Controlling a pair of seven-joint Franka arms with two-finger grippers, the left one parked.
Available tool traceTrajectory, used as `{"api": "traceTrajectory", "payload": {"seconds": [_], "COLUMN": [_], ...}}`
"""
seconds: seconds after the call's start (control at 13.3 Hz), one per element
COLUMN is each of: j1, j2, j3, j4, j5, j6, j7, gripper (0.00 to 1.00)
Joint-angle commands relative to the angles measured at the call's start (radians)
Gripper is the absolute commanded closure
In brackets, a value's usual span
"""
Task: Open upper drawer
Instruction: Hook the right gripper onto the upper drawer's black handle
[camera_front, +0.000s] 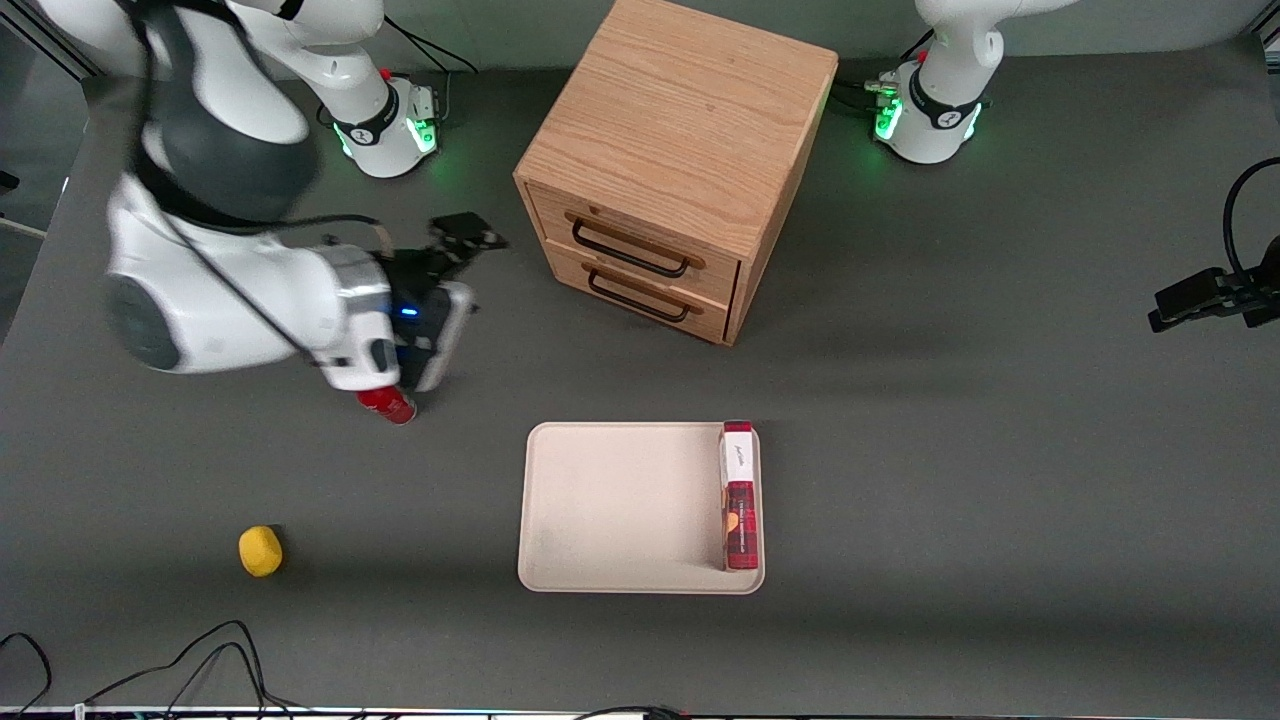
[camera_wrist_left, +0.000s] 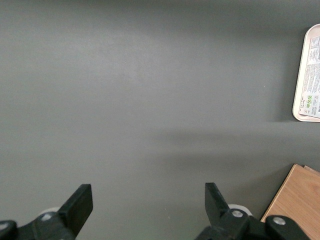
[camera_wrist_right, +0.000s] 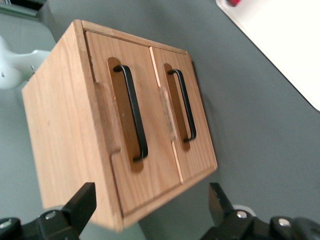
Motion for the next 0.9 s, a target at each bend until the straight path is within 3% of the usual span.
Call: {"api": "traceTrajectory", "payload": {"seconds": [0.0,0.15,0.45,0.82], "j1": [0.021,0.056,0.068,0.073], "j2": [0.073,0.087,0.162,0.161], "j3": [0.090,0.104,0.201,0.215], "j4": [-0.007,-0.055,-0.070,-0.141], "j5": [-0.073,-0.110,-0.245,-0.248], "j6": [0.107,0.197,0.253,0.330], "j7": [0.003,0.086,0.181,0.183], "gripper": [0.00,0.00,0.00,0.00]}}
